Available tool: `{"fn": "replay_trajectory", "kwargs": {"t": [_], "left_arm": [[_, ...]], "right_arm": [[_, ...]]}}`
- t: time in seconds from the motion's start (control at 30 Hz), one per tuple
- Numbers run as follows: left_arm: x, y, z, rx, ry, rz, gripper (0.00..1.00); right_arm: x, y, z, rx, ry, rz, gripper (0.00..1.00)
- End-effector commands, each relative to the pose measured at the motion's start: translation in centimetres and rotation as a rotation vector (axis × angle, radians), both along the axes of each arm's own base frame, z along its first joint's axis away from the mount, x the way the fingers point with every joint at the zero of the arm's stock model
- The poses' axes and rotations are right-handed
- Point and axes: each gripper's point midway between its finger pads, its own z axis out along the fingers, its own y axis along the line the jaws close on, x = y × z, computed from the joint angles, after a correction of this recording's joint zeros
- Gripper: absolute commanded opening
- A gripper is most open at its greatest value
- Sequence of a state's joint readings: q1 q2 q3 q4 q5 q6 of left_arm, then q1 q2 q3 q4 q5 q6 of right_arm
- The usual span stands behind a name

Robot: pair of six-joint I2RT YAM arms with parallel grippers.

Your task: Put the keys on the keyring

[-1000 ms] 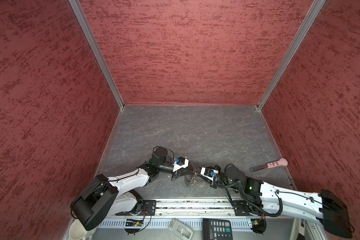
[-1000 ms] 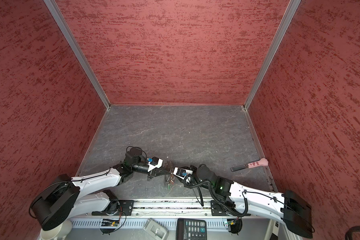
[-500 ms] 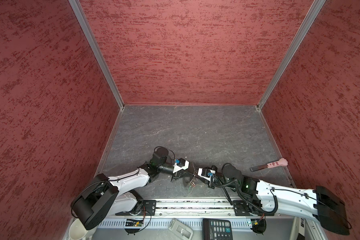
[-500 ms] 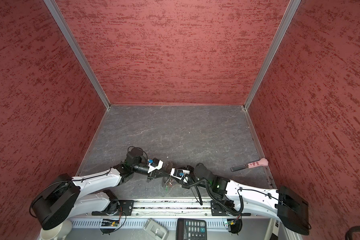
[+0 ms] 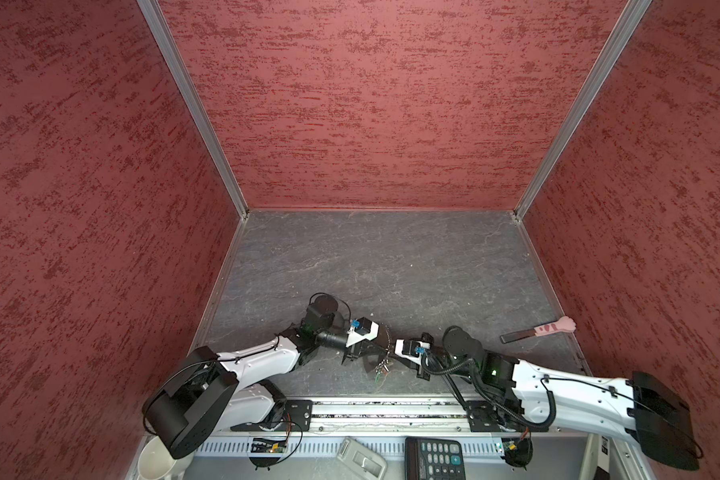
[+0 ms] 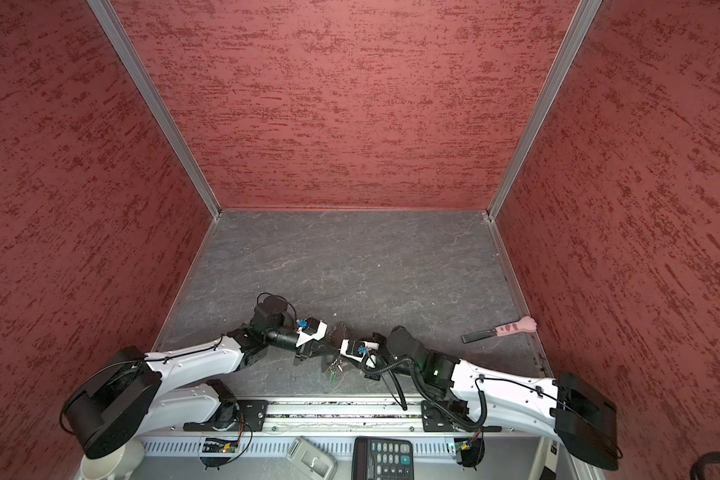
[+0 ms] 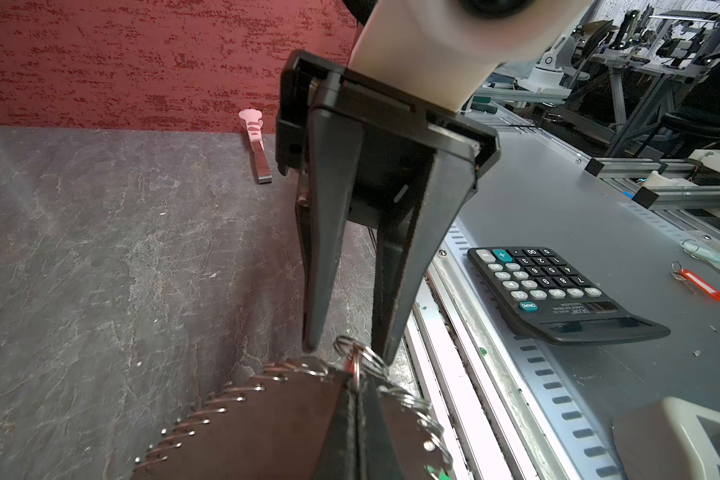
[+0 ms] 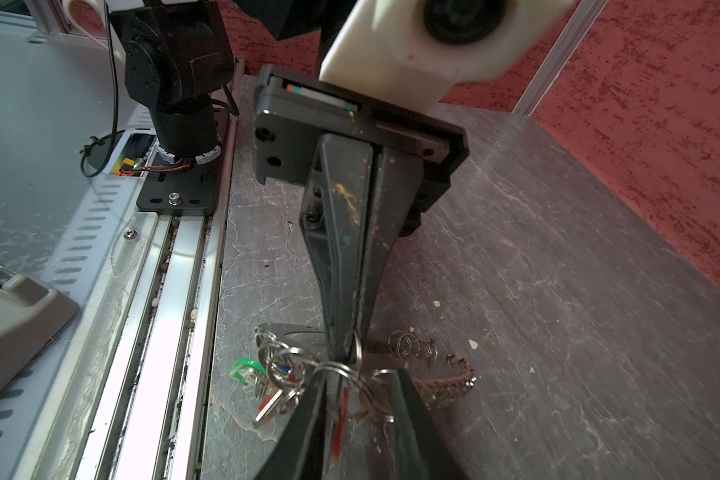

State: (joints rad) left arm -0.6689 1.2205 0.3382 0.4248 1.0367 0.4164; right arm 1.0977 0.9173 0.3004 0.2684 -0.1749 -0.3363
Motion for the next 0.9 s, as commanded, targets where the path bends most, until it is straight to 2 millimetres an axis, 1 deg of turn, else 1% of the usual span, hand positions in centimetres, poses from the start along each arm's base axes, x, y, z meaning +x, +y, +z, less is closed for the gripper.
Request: {"fn": "replay_trajectory", "kwargs": {"t": [0.0,0.17,0.33,0.5,0.7,0.87], "left_arm": [[0.0,-0.1,0.9,-0.028,-0.044,-0.003,0.00],[-0.2,-0.1,0.9,-0.033,-0.041,-0.014,0.00],[-0.1,-0.1,1.0,-0.033,-0.042,-0.010,0.00],[0.0,0.0,0.9,-0.031,-0.048,0.000,0.00],[0.0,0.0,1.1,-0.036,-0.057,0.003,0.00],[-0.2,0.1,1.2,-0.045,-0.065,0.000,0.00]], "right_arm": [[-0.2,0.6,1.5,0.027,0.007,0.021,0.26],[0.3,0.9,1.2,0.005,0.004,0.008,0.20],[0.3,0.8,1.6,0.016,-0.005,0.006,0.16],[0.4,0.3,1.5,0.014,-0.001,-0.015,0.14],[1.1,-0.1,1.5,0.013,-0.014,-0.060,0.11],[1.3,-0.1,1.2,-0.001,-0.006,-0.070,0.08]]}}
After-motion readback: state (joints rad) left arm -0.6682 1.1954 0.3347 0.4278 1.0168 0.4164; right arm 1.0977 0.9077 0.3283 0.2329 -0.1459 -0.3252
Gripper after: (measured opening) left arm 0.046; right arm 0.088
